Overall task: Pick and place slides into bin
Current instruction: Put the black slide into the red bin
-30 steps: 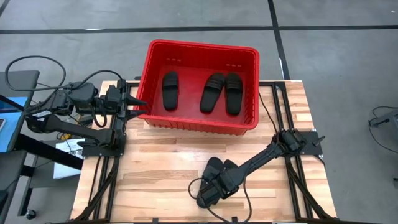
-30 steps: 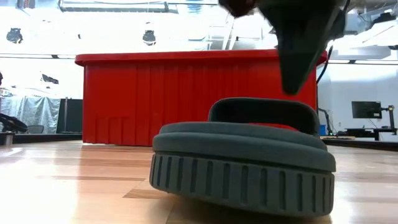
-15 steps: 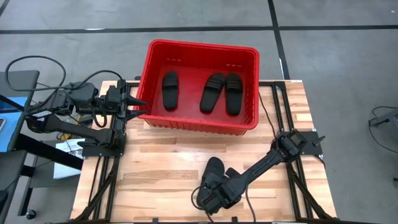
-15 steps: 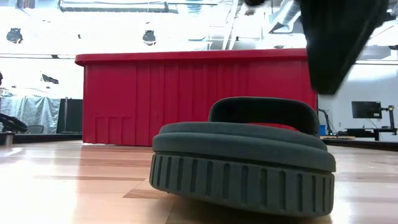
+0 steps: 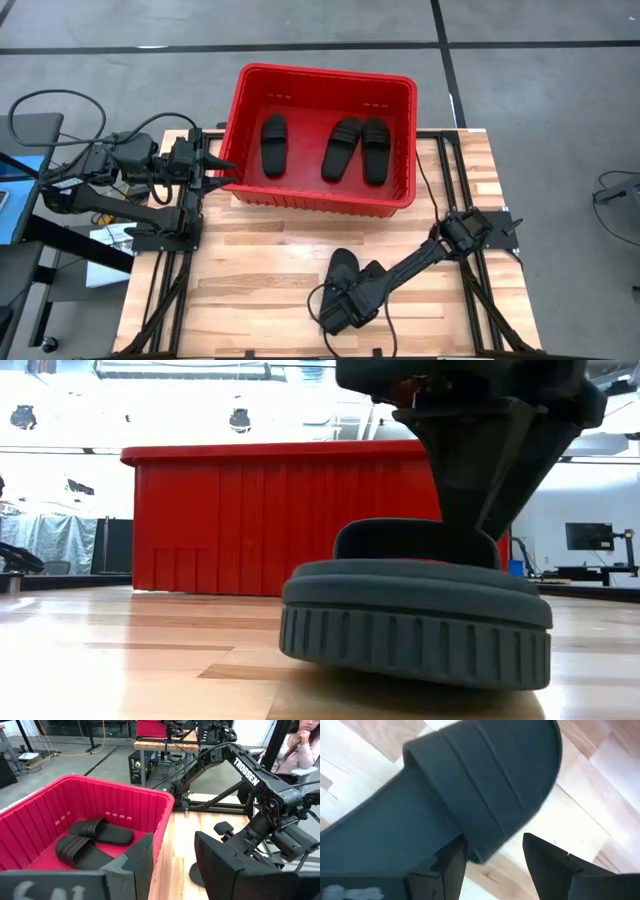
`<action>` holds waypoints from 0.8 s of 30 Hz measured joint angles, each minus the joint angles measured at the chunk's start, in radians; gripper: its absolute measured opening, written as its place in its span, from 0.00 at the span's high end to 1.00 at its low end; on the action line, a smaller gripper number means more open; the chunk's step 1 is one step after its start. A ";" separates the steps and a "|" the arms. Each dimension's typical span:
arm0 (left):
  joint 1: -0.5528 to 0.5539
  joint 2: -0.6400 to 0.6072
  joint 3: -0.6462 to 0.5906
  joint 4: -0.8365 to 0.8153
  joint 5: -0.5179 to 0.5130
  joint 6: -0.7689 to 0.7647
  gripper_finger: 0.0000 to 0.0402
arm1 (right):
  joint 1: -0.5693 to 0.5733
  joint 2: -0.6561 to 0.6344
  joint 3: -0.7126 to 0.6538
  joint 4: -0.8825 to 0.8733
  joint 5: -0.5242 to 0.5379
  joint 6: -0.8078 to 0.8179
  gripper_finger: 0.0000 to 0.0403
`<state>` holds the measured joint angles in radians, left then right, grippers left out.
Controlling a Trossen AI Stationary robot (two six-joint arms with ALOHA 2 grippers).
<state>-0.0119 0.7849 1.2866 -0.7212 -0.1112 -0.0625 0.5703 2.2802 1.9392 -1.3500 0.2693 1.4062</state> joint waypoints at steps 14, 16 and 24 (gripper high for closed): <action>0.000 0.000 0.000 -0.007 0.001 -0.008 0.67 | -0.034 0.049 0.002 -0.003 0.057 0.028 0.90; 0.000 0.000 0.000 -0.007 0.001 -0.009 0.67 | -0.035 0.049 0.002 -0.004 0.056 0.036 0.96; 0.000 0.000 0.000 -0.007 0.000 -0.009 0.67 | -0.029 0.041 0.002 -0.013 0.053 0.082 0.99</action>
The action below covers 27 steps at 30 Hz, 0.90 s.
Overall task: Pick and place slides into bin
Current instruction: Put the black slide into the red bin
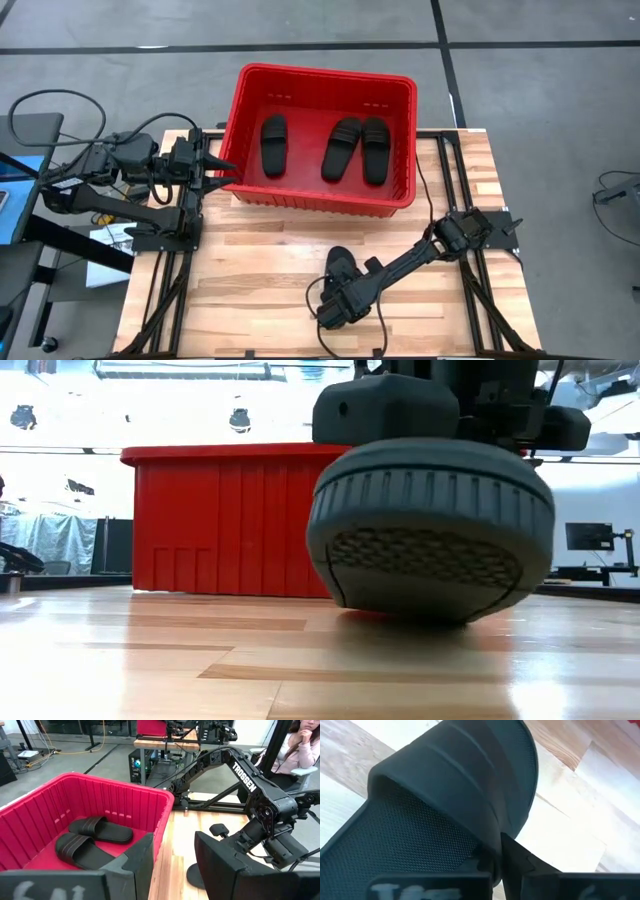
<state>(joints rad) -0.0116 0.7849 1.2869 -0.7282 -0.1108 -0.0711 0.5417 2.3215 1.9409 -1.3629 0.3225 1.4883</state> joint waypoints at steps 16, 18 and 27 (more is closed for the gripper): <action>0.000 0.000 0.000 0.000 0.000 0.000 0.67 | 0.014 0.001 0.172 -0.166 0.069 -0.003 1.00; 0.000 0.000 0.000 0.000 0.000 0.000 0.67 | 0.014 0.001 0.206 -0.208 0.086 -0.004 1.00; 0.000 0.000 0.000 0.000 0.000 0.000 0.67 | 0.005 -0.001 0.317 -0.209 0.140 -0.086 1.00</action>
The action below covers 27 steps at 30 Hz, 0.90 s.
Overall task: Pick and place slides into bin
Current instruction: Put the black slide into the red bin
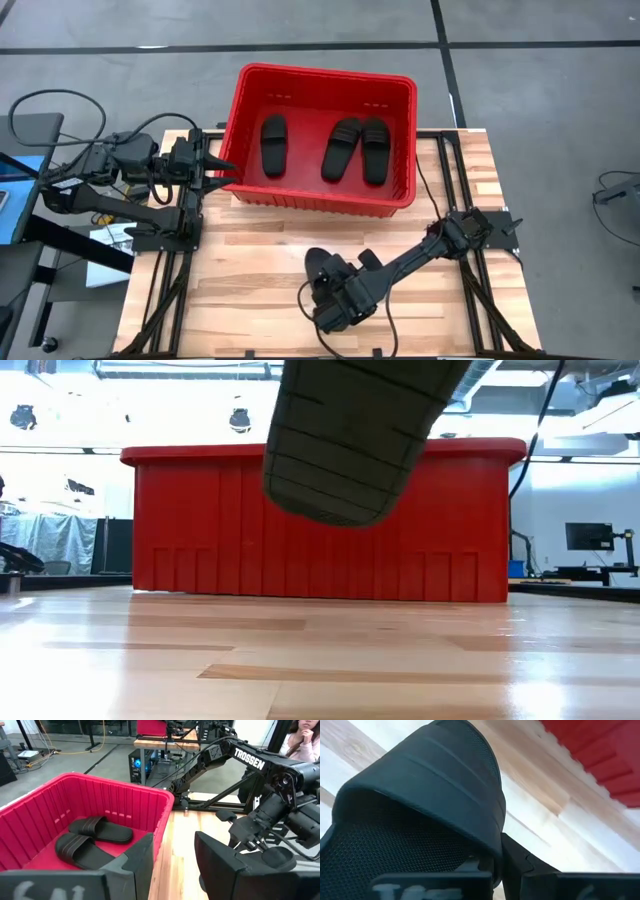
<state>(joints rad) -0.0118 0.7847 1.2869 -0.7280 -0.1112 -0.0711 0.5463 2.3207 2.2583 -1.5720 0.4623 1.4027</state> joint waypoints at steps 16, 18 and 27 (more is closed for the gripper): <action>0.000 0.000 0.000 0.000 0.000 0.000 0.67 | -0.048 -0.067 0.100 0.016 0.184 -0.145 1.00; 0.000 0.000 0.000 0.000 0.000 0.000 0.67 | -0.057 -0.084 0.096 0.005 0.200 -0.153 1.00; 0.000 0.000 0.000 -0.003 0.000 0.001 0.67 | -0.160 -0.159 0.098 0.033 0.297 -0.310 1.00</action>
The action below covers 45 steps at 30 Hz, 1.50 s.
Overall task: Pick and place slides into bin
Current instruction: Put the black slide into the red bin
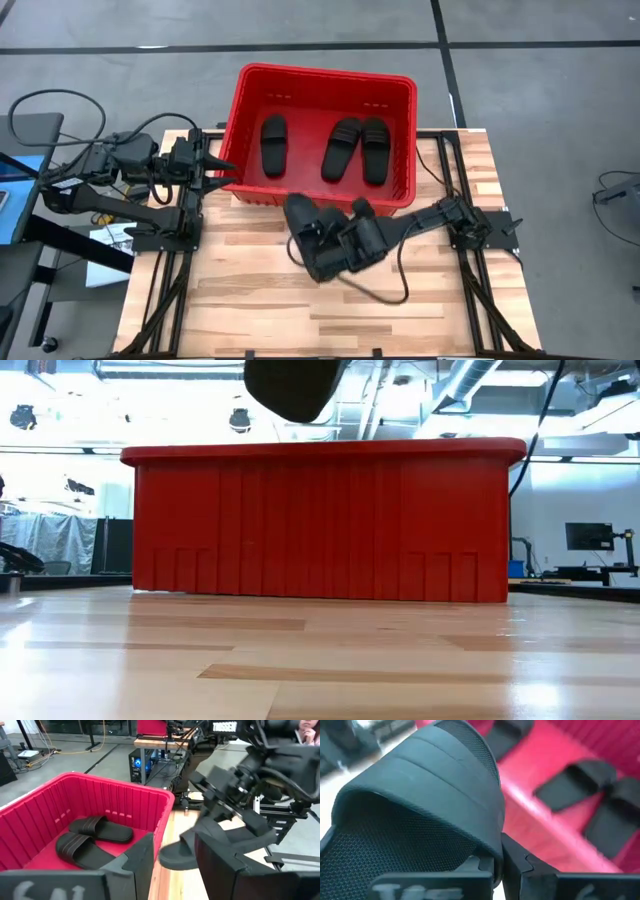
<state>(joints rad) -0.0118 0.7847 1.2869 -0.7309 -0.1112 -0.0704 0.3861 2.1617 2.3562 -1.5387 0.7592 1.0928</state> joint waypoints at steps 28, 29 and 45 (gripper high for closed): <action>0.000 0.001 0.000 -0.015 -0.028 0.087 0.67 | -0.598 -0.073 0.000 0.536 -0.158 -0.791 1.00; 0.000 0.001 0.000 -0.015 -0.040 0.094 0.67 | -0.618 -0.073 0.000 0.548 -0.175 -0.803 1.00; 0.000 0.001 0.000 -0.014 -0.131 0.195 0.67 | -0.765 -0.017 -0.019 0.626 -0.238 -0.828 1.00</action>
<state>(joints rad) -0.0116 0.7853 1.2869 -0.7444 -0.2421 0.1250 -0.3789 2.1448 2.3367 -0.9125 0.5216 0.2646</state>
